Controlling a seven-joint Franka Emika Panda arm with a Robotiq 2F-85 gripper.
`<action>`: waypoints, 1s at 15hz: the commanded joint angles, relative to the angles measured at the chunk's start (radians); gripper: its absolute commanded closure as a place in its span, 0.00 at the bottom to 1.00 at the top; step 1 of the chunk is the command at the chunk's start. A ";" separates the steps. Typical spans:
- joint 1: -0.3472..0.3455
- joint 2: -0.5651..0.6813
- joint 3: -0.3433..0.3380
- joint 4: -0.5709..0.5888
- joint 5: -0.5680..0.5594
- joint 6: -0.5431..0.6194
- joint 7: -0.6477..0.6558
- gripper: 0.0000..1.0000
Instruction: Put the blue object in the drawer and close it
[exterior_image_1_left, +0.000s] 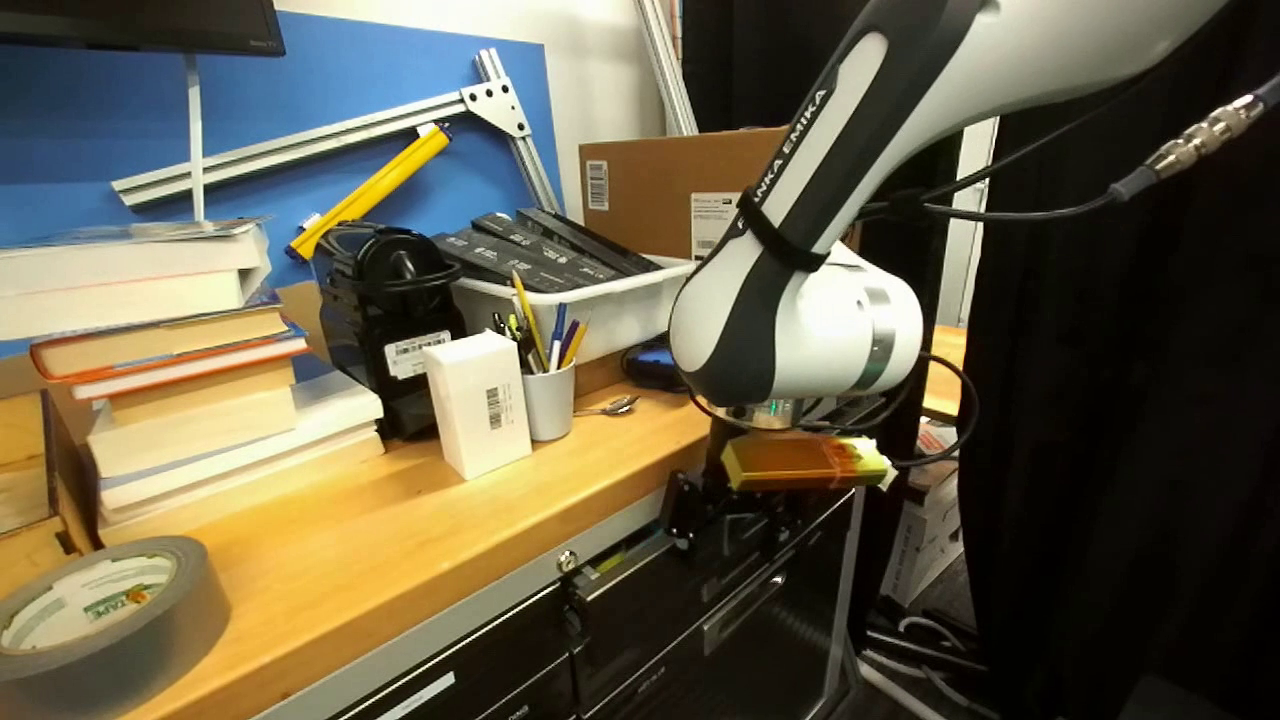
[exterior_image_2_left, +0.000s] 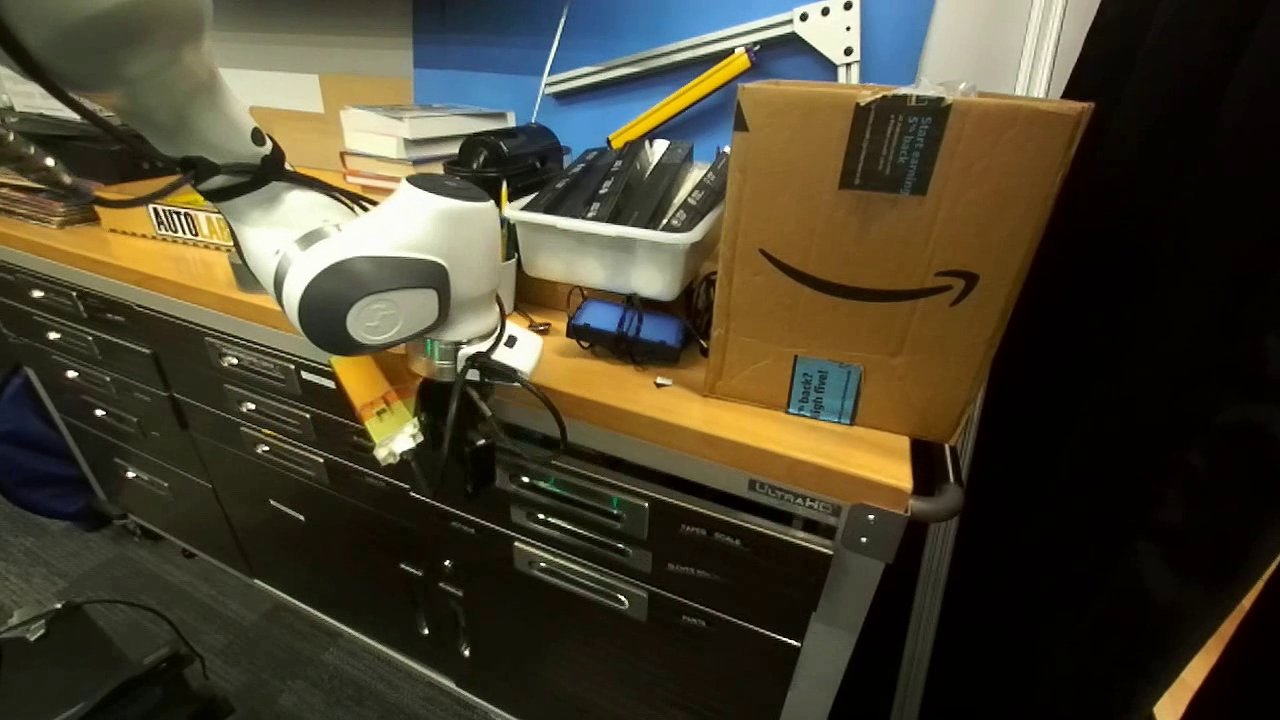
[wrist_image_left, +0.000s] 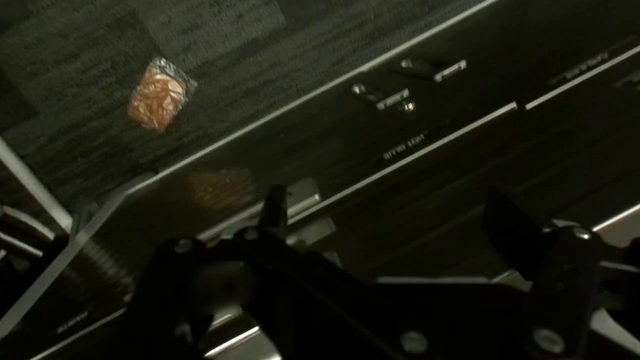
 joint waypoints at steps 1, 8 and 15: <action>0.037 0.036 0.016 0.025 0.013 0.202 0.097 0.00; 0.054 -0.162 0.017 -0.149 -0.041 0.245 0.091 0.00; 0.069 -0.393 0.010 -0.089 0.018 -0.367 -0.207 0.00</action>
